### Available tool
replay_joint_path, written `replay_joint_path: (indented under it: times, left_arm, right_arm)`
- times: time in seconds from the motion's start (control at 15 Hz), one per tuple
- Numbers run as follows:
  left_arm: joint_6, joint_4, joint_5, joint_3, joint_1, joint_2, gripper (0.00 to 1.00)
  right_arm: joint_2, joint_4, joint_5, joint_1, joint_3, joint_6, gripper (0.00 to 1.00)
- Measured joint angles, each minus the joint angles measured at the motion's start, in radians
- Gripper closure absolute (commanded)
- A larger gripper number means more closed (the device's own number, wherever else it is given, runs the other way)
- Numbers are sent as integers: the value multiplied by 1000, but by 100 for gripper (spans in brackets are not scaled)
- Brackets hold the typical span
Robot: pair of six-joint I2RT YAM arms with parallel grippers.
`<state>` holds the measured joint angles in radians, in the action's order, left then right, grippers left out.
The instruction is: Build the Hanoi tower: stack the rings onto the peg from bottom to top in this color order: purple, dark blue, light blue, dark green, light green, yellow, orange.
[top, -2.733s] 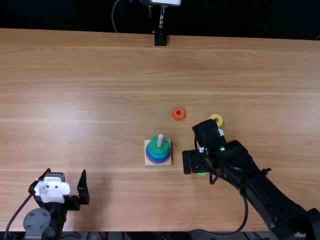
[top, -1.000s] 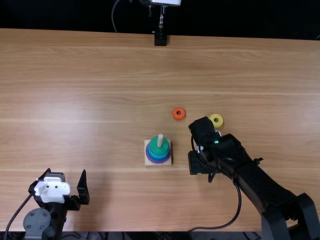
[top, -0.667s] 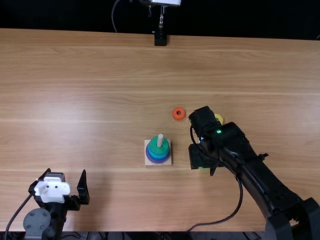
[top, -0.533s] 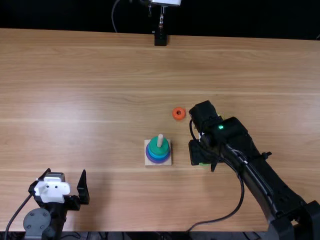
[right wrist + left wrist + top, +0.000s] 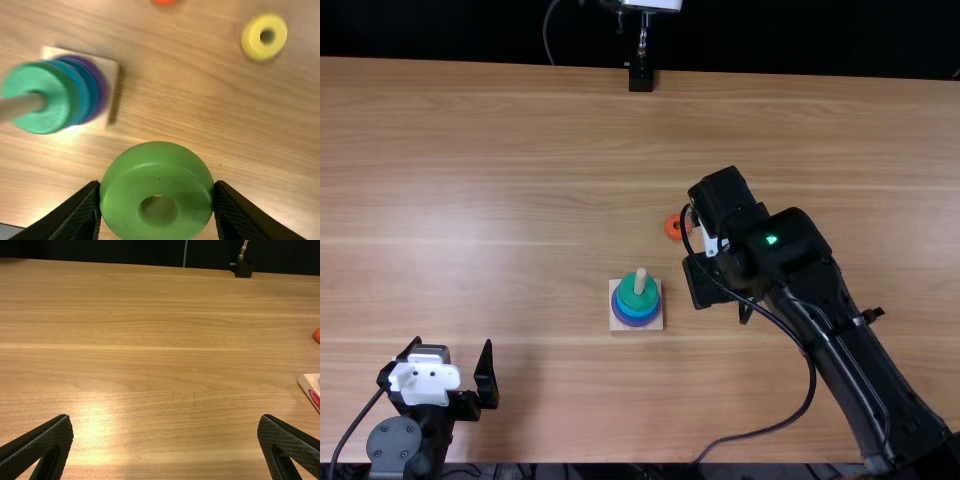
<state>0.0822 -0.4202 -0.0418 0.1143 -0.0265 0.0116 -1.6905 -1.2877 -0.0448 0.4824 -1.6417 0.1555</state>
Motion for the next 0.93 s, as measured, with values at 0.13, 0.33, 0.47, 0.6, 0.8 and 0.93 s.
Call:
replay_joint_path:
  times: [0.13, 0.33, 0.47, 0.6, 0.8, 0.93]
  left_arm:
    - [0, 0, 0, 0, 0, 0, 0]
    - [0, 0, 0, 0, 0, 0, 0]
    - [1, 0, 0, 0, 0, 0, 0]
    - [0, 0, 0, 0, 0, 0, 0]
    - [1, 0, 0, 0, 0, 0, 0]
    - [1, 0, 0, 0, 0, 0, 0]
  right_arm:
    - [0, -12, 0, 40, -59, -1, 100]
    - [-7, -34, 0, 95, -129, -1, 100]
    - [-49, -34, 0, 116, -181, -1, 100]
    - [-95, -63, 0, 126, -230, -1, 100]
    - [-150, -78, 0, 151, -296, 0, 100]
    - [-160, -80, 1, 178, -296, 0, 100]
